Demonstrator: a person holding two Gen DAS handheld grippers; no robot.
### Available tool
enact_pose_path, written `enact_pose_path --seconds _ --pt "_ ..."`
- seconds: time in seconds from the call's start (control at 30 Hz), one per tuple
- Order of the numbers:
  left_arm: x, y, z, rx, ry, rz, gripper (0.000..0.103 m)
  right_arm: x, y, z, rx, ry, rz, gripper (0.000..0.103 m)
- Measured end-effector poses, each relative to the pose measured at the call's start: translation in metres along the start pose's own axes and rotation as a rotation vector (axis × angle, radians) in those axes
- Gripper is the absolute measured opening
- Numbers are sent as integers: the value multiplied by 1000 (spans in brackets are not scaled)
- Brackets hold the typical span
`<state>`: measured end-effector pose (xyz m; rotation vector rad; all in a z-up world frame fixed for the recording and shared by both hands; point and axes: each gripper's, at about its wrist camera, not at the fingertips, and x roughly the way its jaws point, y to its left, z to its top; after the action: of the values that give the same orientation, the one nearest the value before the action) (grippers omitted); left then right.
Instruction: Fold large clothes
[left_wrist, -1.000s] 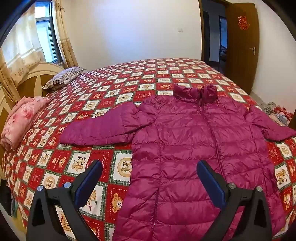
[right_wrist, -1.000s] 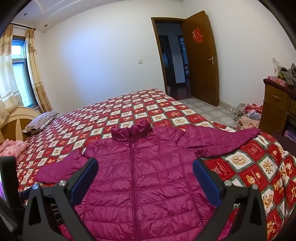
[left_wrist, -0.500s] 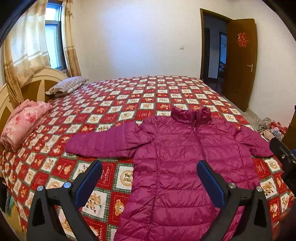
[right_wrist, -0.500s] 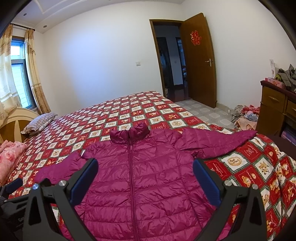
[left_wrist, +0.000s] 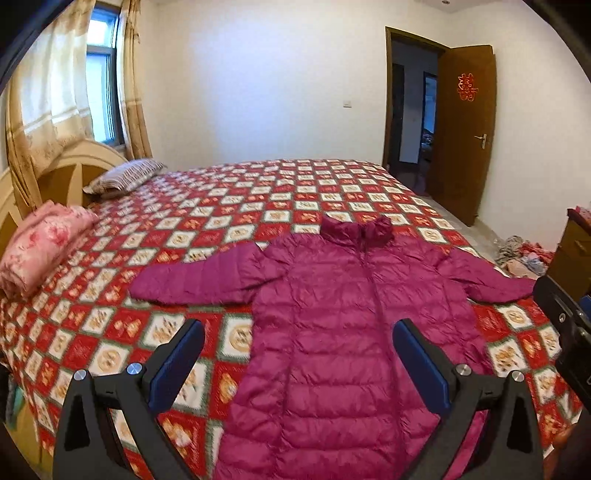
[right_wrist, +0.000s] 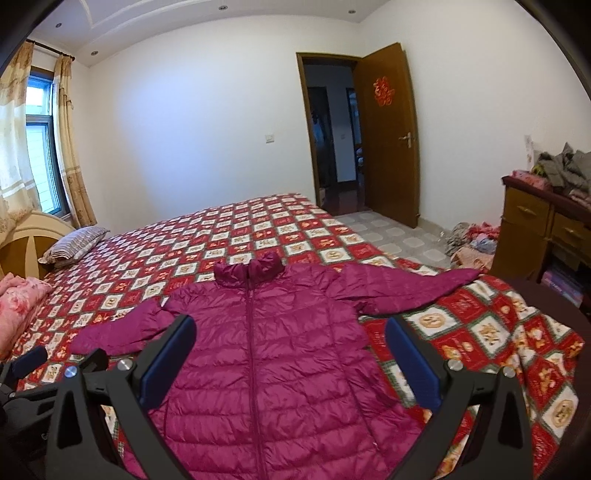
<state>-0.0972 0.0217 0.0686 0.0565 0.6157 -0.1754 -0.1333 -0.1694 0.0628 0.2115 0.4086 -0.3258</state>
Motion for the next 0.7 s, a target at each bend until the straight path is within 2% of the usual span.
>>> enact_pose_path --seconds 0.2,0.43,0.7 --pt "-25 -11 -19 26 -2 -24 102 -34 -8 -9 6 -51 -21 103" --pt "-65 -19 -31 58 -85 -20 102 -67 -7 -14 -9 -117 -28 103" --pt "-83 -24 -34 71 -122 -28 102 -82 -11 -14 7 -152 -25 103"
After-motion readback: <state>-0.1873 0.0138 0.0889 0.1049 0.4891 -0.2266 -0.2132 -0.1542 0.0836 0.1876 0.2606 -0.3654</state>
